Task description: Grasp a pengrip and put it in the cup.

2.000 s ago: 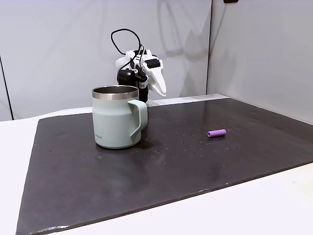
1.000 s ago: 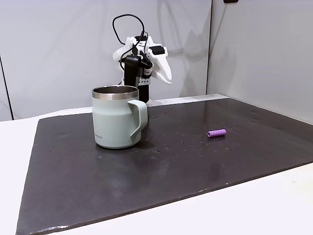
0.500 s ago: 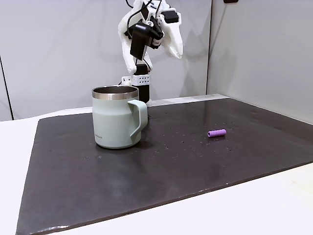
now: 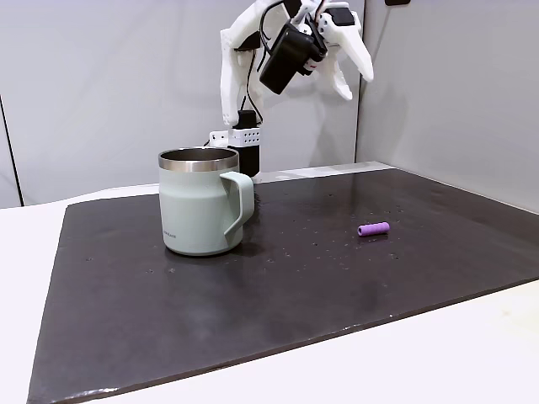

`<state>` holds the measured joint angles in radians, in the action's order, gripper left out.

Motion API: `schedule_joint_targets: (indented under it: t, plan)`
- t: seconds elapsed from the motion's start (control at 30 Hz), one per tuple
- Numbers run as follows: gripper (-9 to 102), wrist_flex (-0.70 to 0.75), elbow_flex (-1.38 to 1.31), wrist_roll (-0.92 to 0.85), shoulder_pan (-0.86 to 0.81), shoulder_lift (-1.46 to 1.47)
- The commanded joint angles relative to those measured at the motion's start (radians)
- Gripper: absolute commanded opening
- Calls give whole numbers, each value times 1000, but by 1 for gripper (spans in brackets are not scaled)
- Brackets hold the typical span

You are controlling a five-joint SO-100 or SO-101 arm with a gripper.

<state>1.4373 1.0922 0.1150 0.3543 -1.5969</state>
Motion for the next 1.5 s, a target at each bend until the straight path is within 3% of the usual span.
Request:
schedule_joint_targets:
  t: [0.0,0.77,1.3,1.47]
  plan:
    - [20,15,-118,20,6,71]
    - [19,64,-635,48,-63,784]
    - [18,81,-767,67,-60,1017]
    - [11,80,-807,64,-55,1058]
